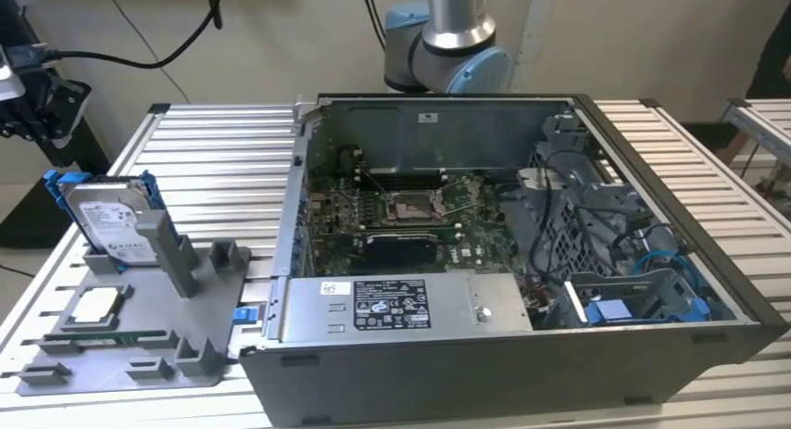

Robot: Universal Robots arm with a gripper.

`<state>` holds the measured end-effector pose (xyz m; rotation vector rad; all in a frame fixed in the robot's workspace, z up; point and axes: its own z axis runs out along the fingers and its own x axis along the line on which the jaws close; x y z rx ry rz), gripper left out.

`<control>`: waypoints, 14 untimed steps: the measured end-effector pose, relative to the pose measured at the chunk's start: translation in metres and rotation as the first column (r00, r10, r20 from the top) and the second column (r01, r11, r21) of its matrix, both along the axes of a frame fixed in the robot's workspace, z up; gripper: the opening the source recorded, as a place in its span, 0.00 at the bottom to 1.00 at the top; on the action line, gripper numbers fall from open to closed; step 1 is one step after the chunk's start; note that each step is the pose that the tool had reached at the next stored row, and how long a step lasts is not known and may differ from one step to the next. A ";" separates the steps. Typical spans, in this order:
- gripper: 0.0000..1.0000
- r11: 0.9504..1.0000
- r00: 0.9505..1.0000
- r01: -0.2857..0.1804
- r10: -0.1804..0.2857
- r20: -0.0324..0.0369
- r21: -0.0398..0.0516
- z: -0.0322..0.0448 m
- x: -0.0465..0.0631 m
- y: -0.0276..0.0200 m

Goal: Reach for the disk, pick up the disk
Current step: 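Pick up the disk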

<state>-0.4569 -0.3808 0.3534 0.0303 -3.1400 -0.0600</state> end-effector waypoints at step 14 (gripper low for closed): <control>0.00 0.992 0.992 -0.125 0.125 0.001 -0.001 0.0000 -0.001 0.0000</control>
